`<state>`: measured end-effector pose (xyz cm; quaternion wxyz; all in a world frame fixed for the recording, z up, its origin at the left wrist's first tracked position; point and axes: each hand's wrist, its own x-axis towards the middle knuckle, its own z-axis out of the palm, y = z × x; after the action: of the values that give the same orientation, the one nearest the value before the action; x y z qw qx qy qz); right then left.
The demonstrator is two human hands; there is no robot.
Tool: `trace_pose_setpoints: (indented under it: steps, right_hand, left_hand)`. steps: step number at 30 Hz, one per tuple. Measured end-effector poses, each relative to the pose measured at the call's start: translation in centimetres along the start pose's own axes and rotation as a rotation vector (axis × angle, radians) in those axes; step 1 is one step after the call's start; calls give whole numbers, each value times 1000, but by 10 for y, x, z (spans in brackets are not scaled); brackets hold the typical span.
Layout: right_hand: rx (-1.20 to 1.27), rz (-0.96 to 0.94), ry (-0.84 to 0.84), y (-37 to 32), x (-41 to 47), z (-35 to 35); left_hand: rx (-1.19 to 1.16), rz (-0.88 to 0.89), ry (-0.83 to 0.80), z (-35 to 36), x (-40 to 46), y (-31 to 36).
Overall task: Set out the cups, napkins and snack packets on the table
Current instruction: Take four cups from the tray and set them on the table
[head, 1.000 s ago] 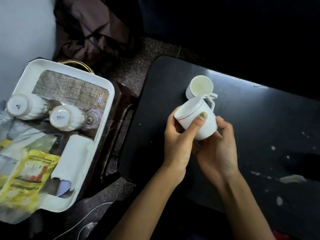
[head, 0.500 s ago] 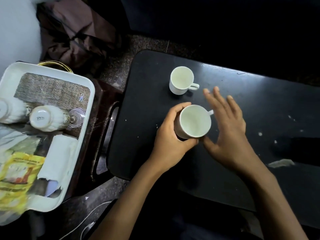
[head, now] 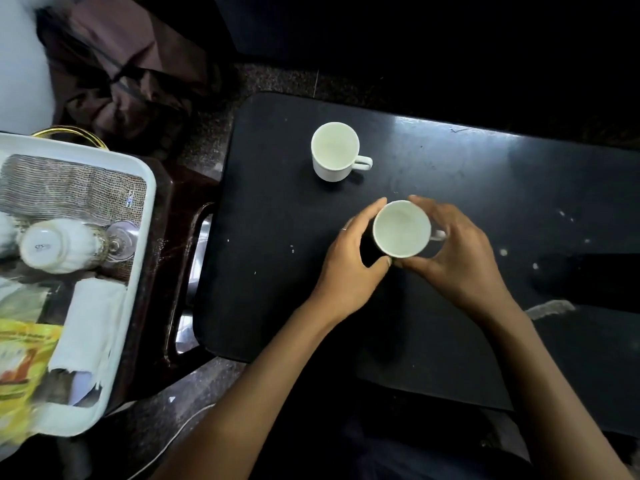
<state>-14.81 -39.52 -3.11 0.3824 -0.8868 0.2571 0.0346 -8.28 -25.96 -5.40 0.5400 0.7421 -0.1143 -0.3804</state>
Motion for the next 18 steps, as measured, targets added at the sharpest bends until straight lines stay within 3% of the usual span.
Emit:
trace_pose_setpoints:
  steps: [6, 18]
  right_hand:
    - [104, 42, 87, 29, 33, 1]
    - [309, 83, 37, 58, 82, -5]
  left_hand:
    - [40, -65, 24, 30, 34, -4]
    - [69, -59, 33, 46, 83, 1]
